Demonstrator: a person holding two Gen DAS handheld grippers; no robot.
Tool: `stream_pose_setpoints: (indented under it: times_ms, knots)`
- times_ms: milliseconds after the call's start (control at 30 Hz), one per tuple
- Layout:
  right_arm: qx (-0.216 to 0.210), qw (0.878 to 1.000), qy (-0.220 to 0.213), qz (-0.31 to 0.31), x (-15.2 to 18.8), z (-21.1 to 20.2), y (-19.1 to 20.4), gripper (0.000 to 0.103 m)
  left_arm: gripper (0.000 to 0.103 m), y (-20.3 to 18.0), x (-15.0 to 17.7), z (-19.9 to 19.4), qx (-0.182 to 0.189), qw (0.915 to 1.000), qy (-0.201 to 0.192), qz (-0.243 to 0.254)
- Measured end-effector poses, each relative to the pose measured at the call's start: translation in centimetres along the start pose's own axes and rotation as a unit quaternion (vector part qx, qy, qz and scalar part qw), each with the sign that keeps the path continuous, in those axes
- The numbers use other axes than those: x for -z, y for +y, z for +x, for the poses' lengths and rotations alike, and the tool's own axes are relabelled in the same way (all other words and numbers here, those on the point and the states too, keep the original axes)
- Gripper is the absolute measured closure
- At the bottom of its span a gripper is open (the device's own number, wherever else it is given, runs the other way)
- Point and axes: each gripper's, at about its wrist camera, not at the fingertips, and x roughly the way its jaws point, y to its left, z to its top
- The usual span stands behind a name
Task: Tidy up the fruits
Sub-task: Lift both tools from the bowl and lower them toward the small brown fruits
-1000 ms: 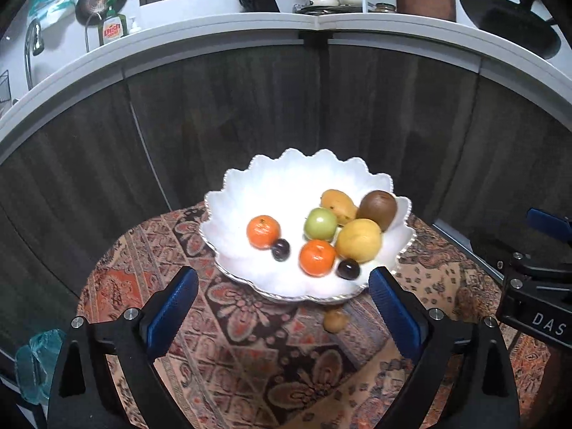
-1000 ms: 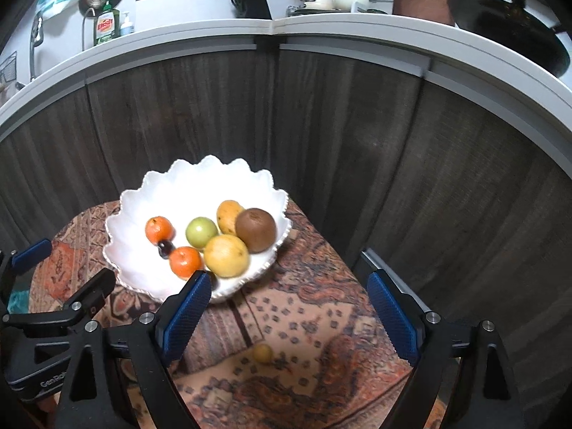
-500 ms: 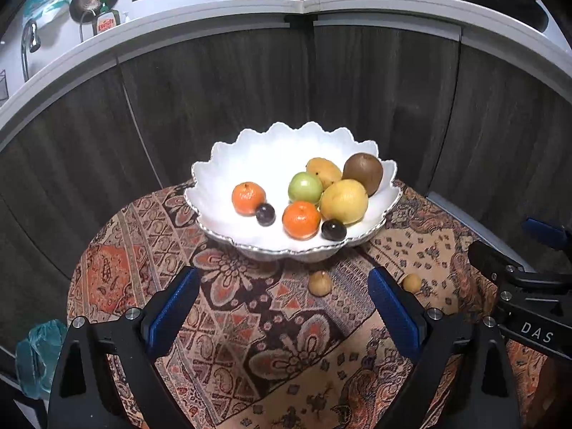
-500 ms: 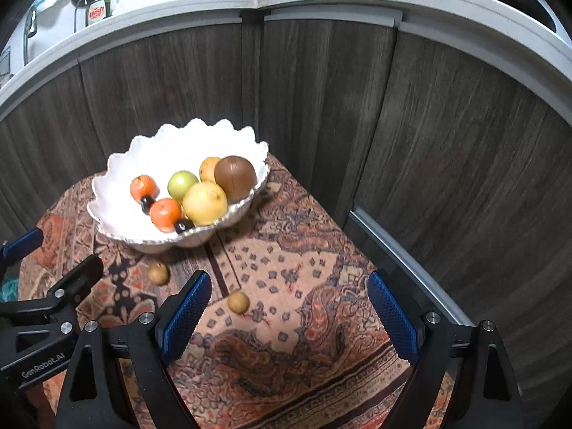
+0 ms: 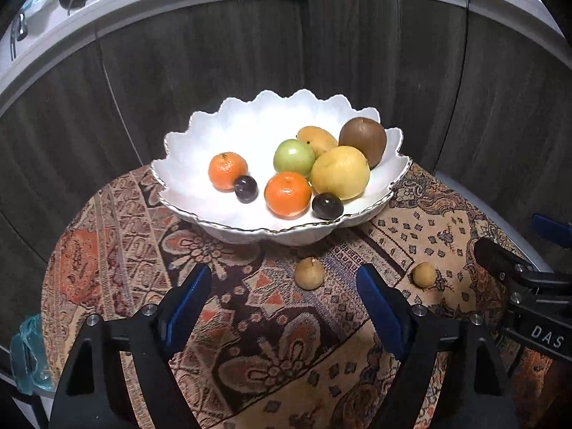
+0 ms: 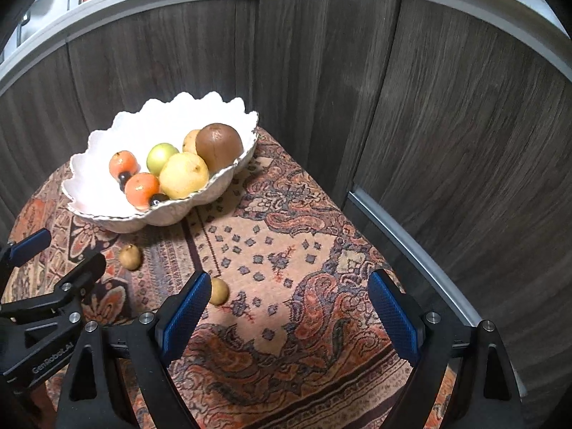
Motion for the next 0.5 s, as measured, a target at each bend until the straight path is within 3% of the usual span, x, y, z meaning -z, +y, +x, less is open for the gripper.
stream_pose_setpoints:
  times_ms: [267,500]
  knots:
    - [-0.003,1.0,0.009,0.003,-0.1,1.7,0.1,0.013,0.028,-0.6,0.1,2.6,0.007,0.9998,0.019,0.004]
    - [-0.005,1.0,0.018,0.003,0.1,2.9,0.3,0.013,0.044,-0.9,0.2,4.4,0.002,0.9996,0.028,0.005]
